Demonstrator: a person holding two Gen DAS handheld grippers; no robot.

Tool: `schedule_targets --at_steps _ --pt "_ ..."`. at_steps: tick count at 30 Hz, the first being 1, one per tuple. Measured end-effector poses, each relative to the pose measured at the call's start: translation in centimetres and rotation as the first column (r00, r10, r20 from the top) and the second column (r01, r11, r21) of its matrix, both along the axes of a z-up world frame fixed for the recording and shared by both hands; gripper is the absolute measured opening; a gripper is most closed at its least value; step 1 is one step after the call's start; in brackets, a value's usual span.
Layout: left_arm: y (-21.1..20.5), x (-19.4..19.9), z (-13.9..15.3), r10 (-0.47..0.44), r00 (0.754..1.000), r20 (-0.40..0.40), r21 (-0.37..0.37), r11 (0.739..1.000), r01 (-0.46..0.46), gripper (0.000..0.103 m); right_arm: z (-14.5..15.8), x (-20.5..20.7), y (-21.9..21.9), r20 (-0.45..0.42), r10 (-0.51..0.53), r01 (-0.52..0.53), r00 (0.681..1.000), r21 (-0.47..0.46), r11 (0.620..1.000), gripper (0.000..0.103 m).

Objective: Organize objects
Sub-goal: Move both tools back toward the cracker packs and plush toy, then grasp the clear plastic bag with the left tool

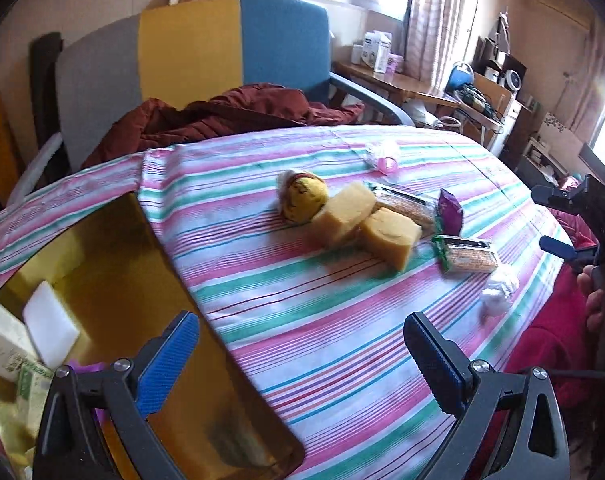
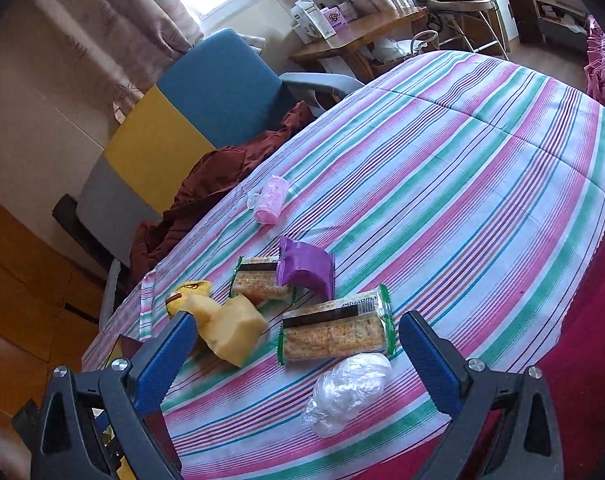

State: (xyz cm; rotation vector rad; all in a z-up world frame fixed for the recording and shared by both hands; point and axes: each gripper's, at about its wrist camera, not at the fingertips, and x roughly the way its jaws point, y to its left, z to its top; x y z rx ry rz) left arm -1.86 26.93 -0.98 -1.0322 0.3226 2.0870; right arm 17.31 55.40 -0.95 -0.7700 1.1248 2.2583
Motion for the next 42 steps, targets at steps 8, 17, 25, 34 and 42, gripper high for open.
schedule_targets --at_steps 8,17,25,34,42 --pt "4.5 0.1 -1.2 -0.078 0.995 0.068 -0.038 0.996 0.08 0.103 -0.1 0.0 0.1 -0.011 0.007 -0.007 1.0 -0.01 1.0 0.103" --pt "11.4 1.6 -2.6 -0.218 0.958 0.186 -0.03 0.973 0.227 0.102 0.0 0.4 0.1 -0.054 0.007 -0.008 0.999 -0.015 1.0 0.103" --pt "17.1 5.5 -3.6 -0.432 0.881 0.193 0.009 0.898 0.439 0.093 0.3 1.3 0.2 -0.132 -0.008 0.006 0.991 -0.02 1.0 0.101" --pt "20.0 7.6 -5.7 -0.473 0.841 0.263 0.018 0.874 0.485 0.054 0.1 1.4 0.6 -0.139 -0.013 0.009 0.99 -0.032 0.999 0.099" --pt "15.7 5.5 -5.7 -0.417 0.876 0.241 0.07 0.908 0.413 0.038 0.0 1.0 0.5 -0.113 -0.01 0.006 0.994 -0.035 0.999 0.099"
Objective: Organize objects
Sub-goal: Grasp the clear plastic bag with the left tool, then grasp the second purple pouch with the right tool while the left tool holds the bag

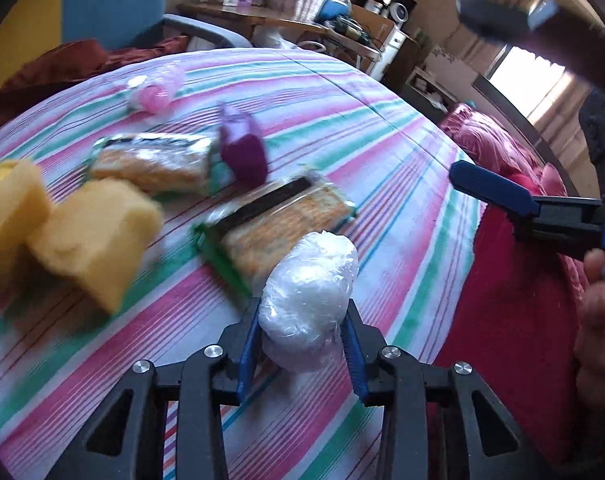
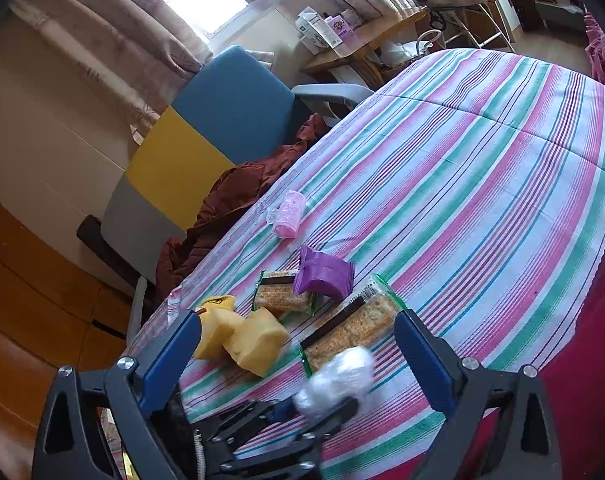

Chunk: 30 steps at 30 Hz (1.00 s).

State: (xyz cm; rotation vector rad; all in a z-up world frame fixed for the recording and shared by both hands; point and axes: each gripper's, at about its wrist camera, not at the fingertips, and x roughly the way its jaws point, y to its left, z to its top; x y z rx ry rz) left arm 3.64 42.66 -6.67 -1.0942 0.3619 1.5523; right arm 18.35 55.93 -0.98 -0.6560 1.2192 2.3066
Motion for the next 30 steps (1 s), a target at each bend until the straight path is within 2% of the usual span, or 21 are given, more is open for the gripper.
schedule_targets --at_steps 5,8,11,13,16,19,20,22,23,25,26,27,28,30 --pt "-5.4 -1.8 0.3 0.117 0.991 -0.065 -0.018 0.993 -0.119 0.038 -0.2 -0.4 0.1 0.036 0.006 -0.006 0.999 -0.003 1.0 0.099" --pt "-8.1 -2.6 0.1 0.177 0.981 -0.075 -0.017 0.984 -0.179 0.038 -0.6 -1.2 0.0 0.08 0.035 -0.034 0.996 -0.013 0.999 0.099" --pt "-9.1 -3.1 -0.7 0.201 0.977 -0.076 -0.005 0.979 -0.202 0.038 -0.9 -2.7 -0.2 0.167 0.095 -0.093 0.981 -0.02 0.995 0.099" --pt "-9.1 -3.0 -0.8 0.204 0.976 -0.077 -0.008 0.979 -0.205 0.038 -0.8 -4.4 -0.5 0.254 0.152 -0.161 0.955 0.014 0.987 0.099" --pt "-8.6 -2.6 -1.0 0.202 0.974 -0.102 -0.016 0.979 -0.205 0.038 -0.2 -7.3 -0.9 0.401 0.212 -0.28 0.891 0.118 0.953 0.099" --pt "-8.4 -2.8 -1.1 0.212 0.973 -0.088 -0.015 0.977 -0.214 0.038 -0.6 -10.5 -0.4 0.537 0.261 -0.415 0.803 0.189 0.89 0.098" --pt "-8.3 -3.0 -1.1 0.213 0.974 -0.081 -0.014 0.977 -0.215 0.038 -1.0 -11.6 0.0 0.588 0.272 -0.459 0.762 0.193 0.867 0.098" --pt "-8.4 -3.3 -1.1 0.211 0.975 -0.065 -0.011 0.977 -0.212 0.038 -1.9 -13.3 0.4 0.646 0.302 -0.532 0.701 0.192 0.825 0.097" --pt "-8.5 -3.4 -1.1 0.212 0.976 -0.052 -0.007 0.977 -0.213 0.038 -2.4 -14.3 0.5 0.671 0.329 -0.578 0.664 0.183 0.795 0.093" --pt "-8.7 -3.7 -1.1 0.216 0.976 -0.03 0.0 0.976 -0.216 0.038 -3.1 -15.6 0.4 0.714 0.312 -0.626 0.627 0.223 0.747 0.092" --pt "-8.7 -3.8 -1.1 0.218 0.976 -0.022 0.002 0.976 -0.218 0.038 -4.0 -16.5 0.5 0.747 0.302 -0.653 0.592 0.225 0.724 0.092" --pt "-8.7 -3.8 -1.1 0.219 0.976 -0.019 0.003 0.976 -0.219 0.038 -4.6 -17.0 0.7 0.761 0.302 -0.666 0.574 0.219 0.714 0.089" --pt "-8.7 -3.8 -1.1 0.219 0.976 -0.017 0.004 0.976 -0.219 0.038 -5.1 -17.3 0.9 0.766 0.307 -0.674 0.564 0.213 0.708 0.084" --pt "-8.7 -3.8 -1.1 0.217 0.976 -0.018 0.007 0.976 -0.217 0.038 -6.1 -17.7 1.3 0.769 0.329 -0.686 0.548 0.187 0.704 0.046"
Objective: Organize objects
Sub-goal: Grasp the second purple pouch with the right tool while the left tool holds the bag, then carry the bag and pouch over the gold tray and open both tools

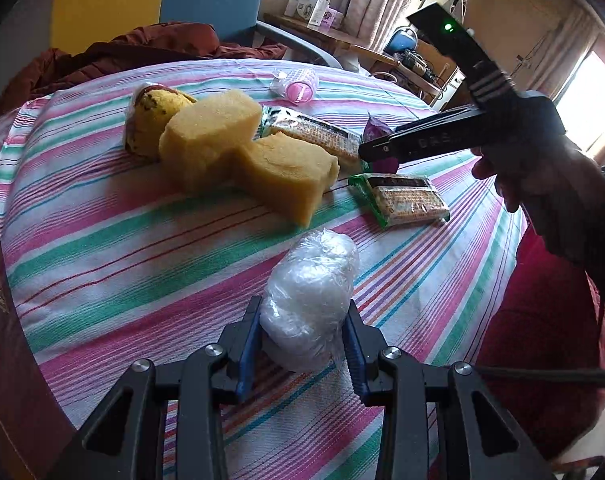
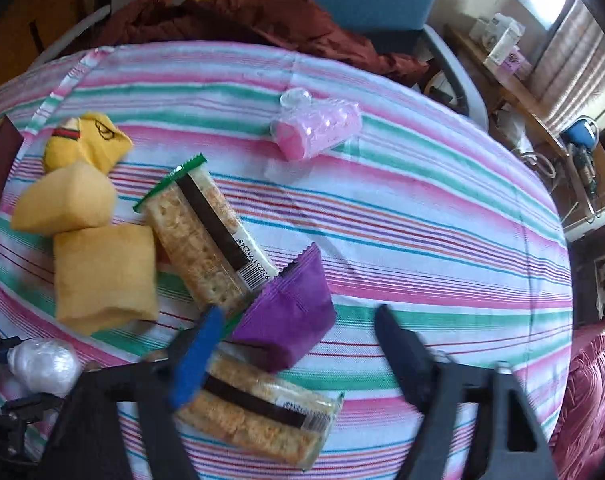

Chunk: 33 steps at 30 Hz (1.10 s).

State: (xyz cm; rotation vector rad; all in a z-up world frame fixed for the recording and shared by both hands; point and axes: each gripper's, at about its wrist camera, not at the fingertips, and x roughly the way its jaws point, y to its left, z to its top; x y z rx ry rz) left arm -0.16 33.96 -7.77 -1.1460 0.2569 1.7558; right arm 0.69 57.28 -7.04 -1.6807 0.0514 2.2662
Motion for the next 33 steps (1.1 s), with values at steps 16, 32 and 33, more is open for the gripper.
schedule_targets --at_steps 16,32,33 --pt "-1.8 0.8 1.6 0.04 0.998 -0.043 0.057 0.998 -0.037 0.037 8.3 5.6 -3.2 -0.3 -0.117 0.102 0.947 -0.065 0.993 0.044" --pt "-15.9 -1.6 8.5 0.331 0.935 -0.125 0.166 0.937 -0.309 0.037 10.0 1.0 -16.9 -0.438 0.026 -0.143 0.899 -0.236 0.961 0.044" --pt "-17.5 -2.1 8.8 0.369 0.921 -0.127 0.173 0.922 -0.345 0.037 10.0 0.4 -18.0 -0.442 0.043 -0.165 0.896 -0.24 0.957 0.044"
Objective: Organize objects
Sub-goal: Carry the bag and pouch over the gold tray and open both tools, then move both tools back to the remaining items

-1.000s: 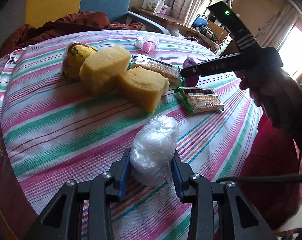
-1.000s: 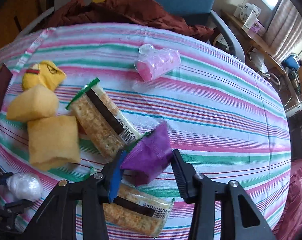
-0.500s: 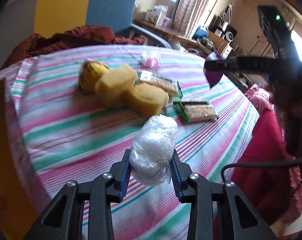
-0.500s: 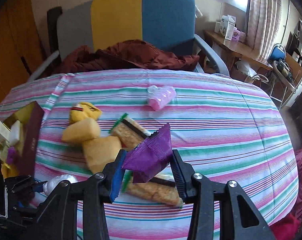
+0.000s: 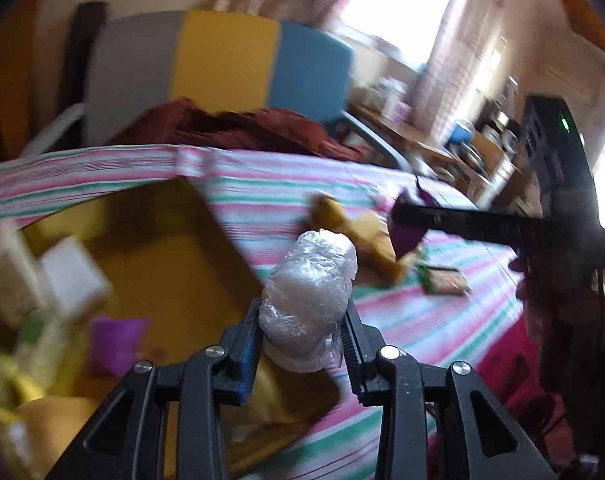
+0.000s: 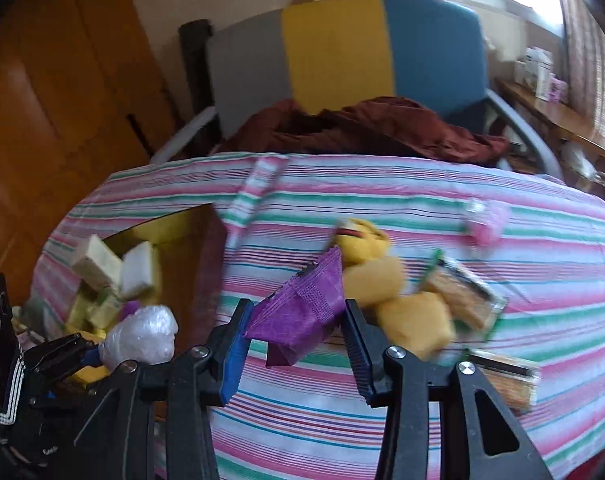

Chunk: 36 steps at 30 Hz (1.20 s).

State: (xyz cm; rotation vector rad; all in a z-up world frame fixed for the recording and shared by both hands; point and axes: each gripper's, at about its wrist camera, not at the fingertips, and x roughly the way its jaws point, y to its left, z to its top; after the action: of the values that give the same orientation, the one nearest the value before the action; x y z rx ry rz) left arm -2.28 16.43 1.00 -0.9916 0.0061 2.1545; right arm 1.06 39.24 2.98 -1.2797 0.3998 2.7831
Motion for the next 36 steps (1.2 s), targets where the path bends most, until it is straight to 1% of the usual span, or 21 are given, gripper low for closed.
schedule_targets --at_steps 2,5,6,7,8,9,10,11,12,14,16,19,22,24,26,27,29,31,35,36 --pt "-2.7 -0.8 0.4 0.069 0.997 -0.014 0.003 0.998 -0.069 0.037 0.2 -1.3 -2.2 -0.011 0.04 -0.04 0.999 -0.014 0.999 0.044" --pt "-6.8 -2.4 0.5 0.176 0.984 -0.023 0.003 0.984 -0.176 0.037 0.3 -4.0 -5.7 -0.023 0.089 -0.09 0.996 -0.05 0.995 0.046" --pt "-8.0 -2.9 0.3 0.22 0.975 -0.02 -0.003 0.975 -0.22 0.038 0.3 -4.9 -6.7 -0.023 0.099 -0.1 0.995 -0.059 0.993 0.047" --pt "-9.2 -3.2 0.2 0.262 0.965 -0.019 -0.01 0.965 -0.263 0.04 0.4 -5.6 -7.7 -0.024 0.111 -0.112 0.994 -0.065 0.992 0.051" --pt "-10.5 -3.5 0.0 0.308 0.951 -0.015 -0.014 0.951 -0.308 0.043 0.6 -6.5 -9.1 -0.038 0.137 -0.14 0.99 -0.081 0.987 0.062" --pt "-11.5 -3.8 -0.2 0.332 0.943 -0.006 -0.015 0.943 -0.332 0.052 0.7 -6.9 -10.0 -0.05 0.156 -0.16 0.986 -0.091 0.983 0.079" --pt "-12.6 -3.9 -0.5 0.353 0.936 0.003 -0.01 0.936 -0.353 0.061 0.9 -7.2 -10.7 -0.059 0.17 -0.175 0.984 -0.096 0.98 0.085" --pt "-13.5 -3.8 -0.7 0.374 0.927 0.009 -0.003 0.927 -0.374 0.064 1.1 -7.3 -11.5 -0.07 0.179 -0.185 0.981 -0.1 0.978 0.087" --pt "-14.3 -3.8 -0.9 0.393 0.919 0.01 -0.004 0.92 -0.393 0.065 1.2 -7.4 -12.2 -0.079 0.188 -0.196 0.979 -0.104 0.975 0.087" --pt "-15.0 -3.4 -1.3 0.409 0.912 0.003 -0.021 0.912 -0.409 0.065 1.0 -7.3 -13.2 -0.078 0.198 -0.206 0.977 -0.106 0.973 0.087" --pt "-15.7 -3.1 -1.9 0.423 0.906 0.003 -0.036 0.906 -0.422 0.066 0.6 -6.8 -13.7 -0.067 0.199 -0.204 0.978 -0.08 0.976 0.087" --pt "-15.7 -2.7 -2.4 0.439 0.899 0.007 -0.046 0.898 -0.438 0.072 0.1 -5.6 -14.8 -0.056 0.185 -0.184 0.981 0.019 0.983 0.087" --pt "-15.1 -2.2 -2.2 0.438 0.899 -0.012 -0.048 0.898 -0.438 0.074 0.3 -4.0 -15.8 -0.102 0.166 -0.152 0.981 0.136 0.979 0.087" --pt "-14.6 -1.7 -1.9 0.433 0.9 -0.048 -0.053 0.899 -0.435 0.078 0.6 -2.8 -16.7 -0.152 0.159 -0.127 0.976 0.201 0.971 0.087" --pt "-14.3 -1.2 -1.4 0.43 0.899 -0.082 -0.056 0.899 -0.435 0.081 0.6 -2.2 -17.2 -0.161 0.155 -0.114 0.975 0.239 0.964 0.087" --pt "-14.1 -1.0 -1.2 0.428 0.898 -0.099 -0.059 0.899 -0.435 0.084 0.4 -2.1 -17.4 -0.15 0.152 -0.111 0.977 0.253 0.961 0.087" --pt "-13.8 -0.7 -0.9 0.425 0.897 -0.119 -0.062 0.899 -0.434 0.085 -0.3 -2.0 -17.3 -0.125 0.156 -0.124 0.98 0.23 0.965 0.087" --pt "-13.5 -0.6 -0.7 0.425 0.896 -0.128 -0.066 0.898 -0.435 0.086 -1.1 -2.0 -17.0 -0.101 0.153 -0.134 0.983 0.17 0.976 0.087" --pt "-13.2 -0.4 -0.4 0.422 0.896 -0.14 -0.07 0.898 -0.434 0.087 -2.3 -1.6 -15.7 -0.082 0.108 -0.099 0.991 0.104 0.99 0.087" --pt "-13.1 -0.3 -0.3 0.421 0.895 -0.146 -0.073 0.898 -0.434 0.088 -2.5 -1.4 -15.2 -0.08 0.089 -0.083 0.993 0.074 0.994 0.087"
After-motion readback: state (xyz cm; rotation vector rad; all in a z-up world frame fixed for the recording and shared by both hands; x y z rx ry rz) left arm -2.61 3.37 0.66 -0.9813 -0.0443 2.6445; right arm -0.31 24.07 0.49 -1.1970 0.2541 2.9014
